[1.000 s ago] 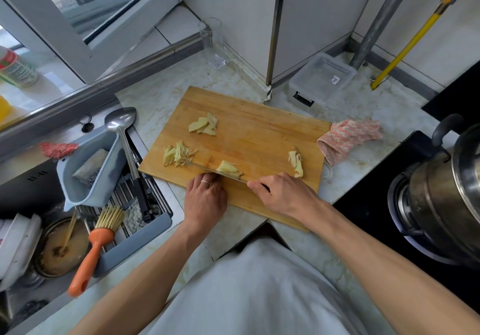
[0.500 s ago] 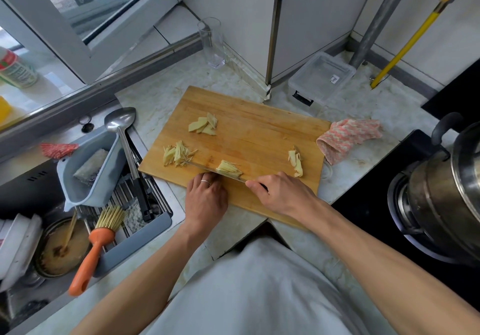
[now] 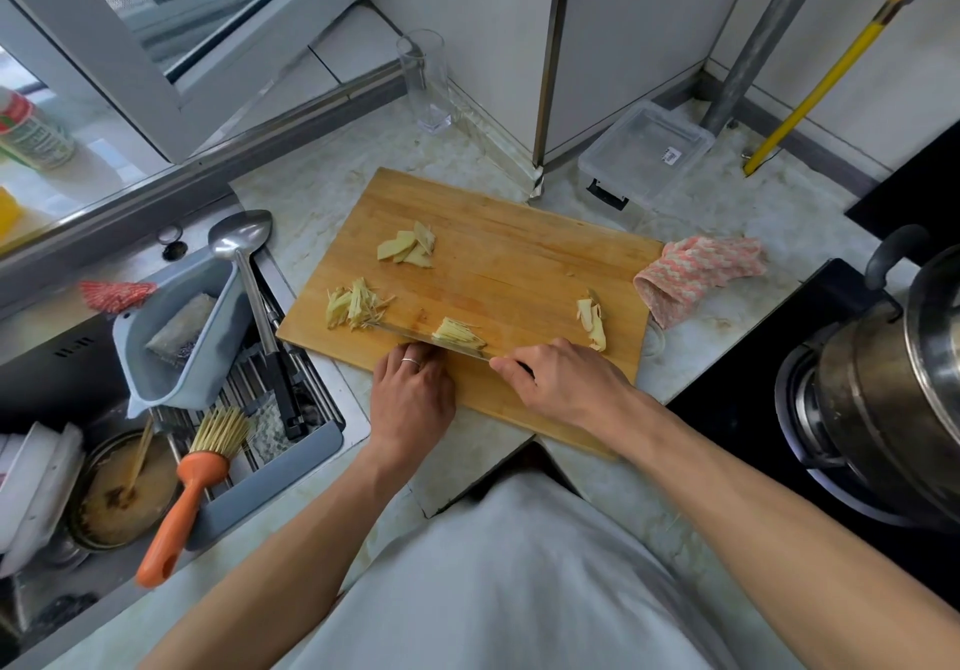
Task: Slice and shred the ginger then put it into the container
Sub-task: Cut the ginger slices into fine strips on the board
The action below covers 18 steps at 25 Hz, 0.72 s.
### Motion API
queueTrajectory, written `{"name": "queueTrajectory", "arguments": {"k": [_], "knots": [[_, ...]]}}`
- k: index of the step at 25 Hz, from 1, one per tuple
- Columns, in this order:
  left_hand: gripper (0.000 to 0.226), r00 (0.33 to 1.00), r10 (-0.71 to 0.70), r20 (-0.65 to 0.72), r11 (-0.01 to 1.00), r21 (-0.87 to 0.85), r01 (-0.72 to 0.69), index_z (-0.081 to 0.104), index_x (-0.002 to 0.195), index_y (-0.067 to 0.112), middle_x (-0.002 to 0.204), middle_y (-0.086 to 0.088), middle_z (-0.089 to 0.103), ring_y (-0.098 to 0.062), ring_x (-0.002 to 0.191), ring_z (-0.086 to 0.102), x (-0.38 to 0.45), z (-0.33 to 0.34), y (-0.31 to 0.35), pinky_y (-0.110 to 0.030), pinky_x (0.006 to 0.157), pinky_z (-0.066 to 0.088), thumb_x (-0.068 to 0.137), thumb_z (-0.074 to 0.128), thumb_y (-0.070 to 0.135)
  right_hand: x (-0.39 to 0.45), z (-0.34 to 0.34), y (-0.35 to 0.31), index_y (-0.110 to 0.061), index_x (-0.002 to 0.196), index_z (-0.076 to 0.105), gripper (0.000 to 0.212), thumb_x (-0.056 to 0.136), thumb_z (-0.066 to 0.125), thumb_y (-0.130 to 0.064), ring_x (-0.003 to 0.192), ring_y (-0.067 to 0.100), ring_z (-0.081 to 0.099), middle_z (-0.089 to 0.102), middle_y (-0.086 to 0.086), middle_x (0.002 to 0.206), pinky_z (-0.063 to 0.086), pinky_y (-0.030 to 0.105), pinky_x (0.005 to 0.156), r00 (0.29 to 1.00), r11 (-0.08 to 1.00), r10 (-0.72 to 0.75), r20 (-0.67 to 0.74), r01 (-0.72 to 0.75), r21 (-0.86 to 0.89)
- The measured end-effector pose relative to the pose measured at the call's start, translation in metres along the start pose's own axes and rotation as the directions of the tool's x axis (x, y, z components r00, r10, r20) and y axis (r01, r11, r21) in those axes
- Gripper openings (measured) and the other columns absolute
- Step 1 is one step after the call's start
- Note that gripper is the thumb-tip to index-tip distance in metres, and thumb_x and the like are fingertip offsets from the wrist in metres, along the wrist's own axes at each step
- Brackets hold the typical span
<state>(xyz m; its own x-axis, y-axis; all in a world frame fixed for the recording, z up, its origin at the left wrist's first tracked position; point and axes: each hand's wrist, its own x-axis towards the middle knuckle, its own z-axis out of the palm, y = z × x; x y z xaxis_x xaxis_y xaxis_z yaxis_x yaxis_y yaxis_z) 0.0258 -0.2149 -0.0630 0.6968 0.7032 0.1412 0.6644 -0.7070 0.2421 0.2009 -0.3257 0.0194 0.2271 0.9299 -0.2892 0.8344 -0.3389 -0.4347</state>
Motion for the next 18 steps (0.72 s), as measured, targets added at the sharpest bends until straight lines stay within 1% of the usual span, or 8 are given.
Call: {"name": "queueTrajectory", "arguments": {"k": [3, 5, 6, 7, 9, 11, 15, 18], "knots": [[0.038, 1.000, 0.005, -0.004, 1.000, -0.004, -0.005, 0.072, 0.101, 0.005, 0.105, -0.013, 0.065, -0.034, 0.100, 0.052, -0.0007, 0.0004, -0.0008, -0.043, 0.086, 0.042, 0.086, 0.042, 0.023, -0.0017, 0.0009, 0.0011, -0.018, 0.076, 0.053, 0.054, 0.103, 0.031, -0.058, 0.058, 0.027, 0.053, 0.053, 0.001, 0.061, 0.037, 0.035, 0.051, 1.000, 0.999, 0.014, 0.007, -0.014, 0.030], [0.040, 1.000, -0.001, -0.002, 1.000, 0.002, 0.001, 0.072, 0.103, 0.004, 0.107, -0.014, 0.064, -0.035, 0.101, 0.052, -0.0012, 0.0018, -0.0003, -0.044, 0.086, 0.043, 0.087, 0.041, 0.023, -0.0038, 0.0007, 0.0009, -0.019, 0.079, 0.057, 0.055, 0.102, 0.030, -0.060, 0.059, 0.027, 0.054, 0.055, 0.001, 0.062, 0.044, 0.036, 0.054, 1.000, 0.999, 0.024, -0.001, -0.024, 0.044], [0.040, 1.000, -0.006, -0.001, 1.000, 0.002, 0.006, 0.073, 0.103, 0.004, 0.108, -0.014, 0.064, -0.034, 0.101, 0.052, -0.0015, 0.0023, -0.0010, -0.044, 0.086, 0.043, 0.088, 0.041, 0.023, -0.0047, 0.0005, 0.0003, -0.018, 0.082, 0.059, 0.056, 0.101, 0.029, -0.061, 0.059, 0.028, 0.055, 0.055, 0.001, 0.062, 0.046, 0.037, 0.056, 1.000, 0.998, 0.027, -0.002, -0.027, 0.049], [0.040, 1.000, -0.007, -0.001, 1.000, 0.003, 0.007, 0.073, 0.103, 0.003, 0.108, -0.015, 0.064, -0.034, 0.101, 0.051, -0.0020, 0.0025, -0.0015, -0.044, 0.087, 0.043, 0.088, 0.041, 0.023, -0.0056, -0.0001, -0.0002, -0.018, 0.080, 0.058, 0.055, 0.101, 0.030, -0.061, 0.059, 0.027, 0.054, 0.054, 0.001, 0.061, 0.046, 0.037, 0.056, 1.000, 0.998, 0.029, 0.000, -0.029, 0.053], [0.040, 1.000, 0.005, -0.014, 1.000, 0.009, -0.005, 0.073, 0.102, 0.003, 0.107, -0.014, 0.064, -0.034, 0.101, 0.051, -0.0022, 0.0036, -0.0018, -0.042, 0.087, 0.040, 0.088, 0.042, 0.023, -0.0060, -0.0026, -0.0004, -0.021, 0.069, 0.047, 0.053, 0.102, 0.031, -0.059, 0.055, 0.025, 0.050, 0.050, 0.000, 0.059, 0.042, 0.037, 0.054, 1.000, 0.998, 0.027, 0.007, -0.028, 0.060], [0.038, 0.999, 0.016, -0.033, 1.000, 0.008, -0.015, 0.073, 0.102, 0.004, 0.106, -0.014, 0.065, -0.033, 0.100, 0.051, -0.0006, 0.0035, -0.0031, -0.040, 0.087, 0.038, 0.088, 0.043, 0.022, -0.0059, -0.0055, -0.0018, -0.025, 0.064, 0.037, 0.052, 0.103, 0.033, -0.057, 0.051, 0.020, 0.044, 0.047, -0.002, 0.057, 0.035, 0.034, 0.050, 1.000, 0.998, 0.019, 0.019, -0.020, 0.063], [0.036, 1.000, 0.002, -0.029, 1.000, -0.008, -0.002, 0.073, 0.096, 0.004, 0.102, -0.014, 0.064, -0.034, 0.093, 0.052, 0.0003, 0.0023, -0.0022, -0.041, 0.082, 0.041, 0.086, 0.043, 0.022, -0.0035, -0.0051, -0.0056, -0.025, 0.064, 0.036, 0.051, 0.104, 0.033, -0.056, 0.052, 0.022, 0.044, 0.048, -0.001, 0.059, 0.029, 0.033, 0.047, 0.999, 1.000, 0.017, 0.030, -0.018, 0.019], [0.039, 1.000, 0.009, -0.009, 1.000, 0.009, -0.009, 0.072, 0.100, 0.003, 0.108, -0.016, 0.062, -0.035, 0.094, 0.052, -0.0015, 0.0025, -0.0015, -0.043, 0.084, 0.043, 0.087, 0.042, 0.023, -0.0019, -0.0043, -0.0044, -0.024, 0.065, 0.038, 0.051, 0.104, 0.031, -0.057, 0.054, 0.023, 0.046, 0.051, 0.001, 0.061, 0.029, 0.032, 0.047, 0.999, 0.999, 0.030, 0.027, -0.030, 0.020]]}}
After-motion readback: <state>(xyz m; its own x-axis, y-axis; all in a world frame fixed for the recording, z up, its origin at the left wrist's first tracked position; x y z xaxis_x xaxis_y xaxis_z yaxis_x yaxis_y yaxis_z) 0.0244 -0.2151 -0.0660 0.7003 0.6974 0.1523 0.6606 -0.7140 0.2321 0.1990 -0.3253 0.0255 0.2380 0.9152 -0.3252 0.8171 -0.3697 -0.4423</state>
